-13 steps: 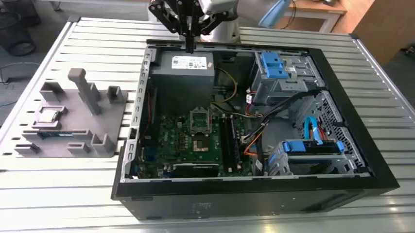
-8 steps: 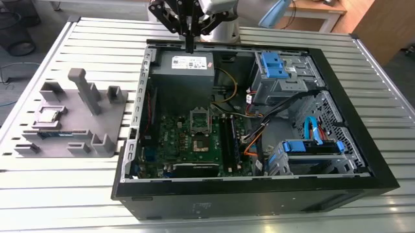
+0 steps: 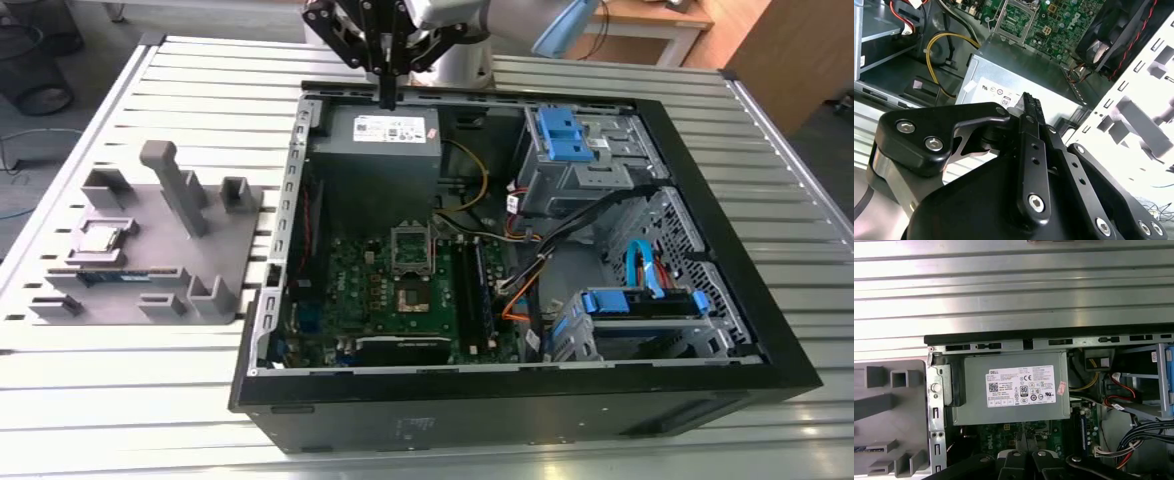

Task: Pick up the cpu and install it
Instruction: 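Reach for the cpu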

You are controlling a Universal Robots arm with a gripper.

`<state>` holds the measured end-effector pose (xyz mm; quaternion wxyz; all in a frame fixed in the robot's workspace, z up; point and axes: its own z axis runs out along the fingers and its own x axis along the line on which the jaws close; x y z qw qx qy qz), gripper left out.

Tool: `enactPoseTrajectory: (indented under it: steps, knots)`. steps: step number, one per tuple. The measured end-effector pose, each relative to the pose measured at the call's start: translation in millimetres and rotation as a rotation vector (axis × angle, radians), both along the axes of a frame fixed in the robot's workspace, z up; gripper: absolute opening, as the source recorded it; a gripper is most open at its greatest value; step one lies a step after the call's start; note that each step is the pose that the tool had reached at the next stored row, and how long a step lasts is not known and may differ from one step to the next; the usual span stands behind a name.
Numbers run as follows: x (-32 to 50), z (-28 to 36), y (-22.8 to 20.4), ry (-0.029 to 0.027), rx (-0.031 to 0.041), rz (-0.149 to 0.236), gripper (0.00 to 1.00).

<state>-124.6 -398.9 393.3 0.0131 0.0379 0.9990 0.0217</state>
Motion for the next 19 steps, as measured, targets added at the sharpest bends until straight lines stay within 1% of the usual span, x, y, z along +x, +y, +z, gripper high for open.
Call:
enactPoseTrajectory:
  steps: [19]
  knots:
    - [-5.5,0.0,0.0,0.0,-0.0001,0.0,0.11]
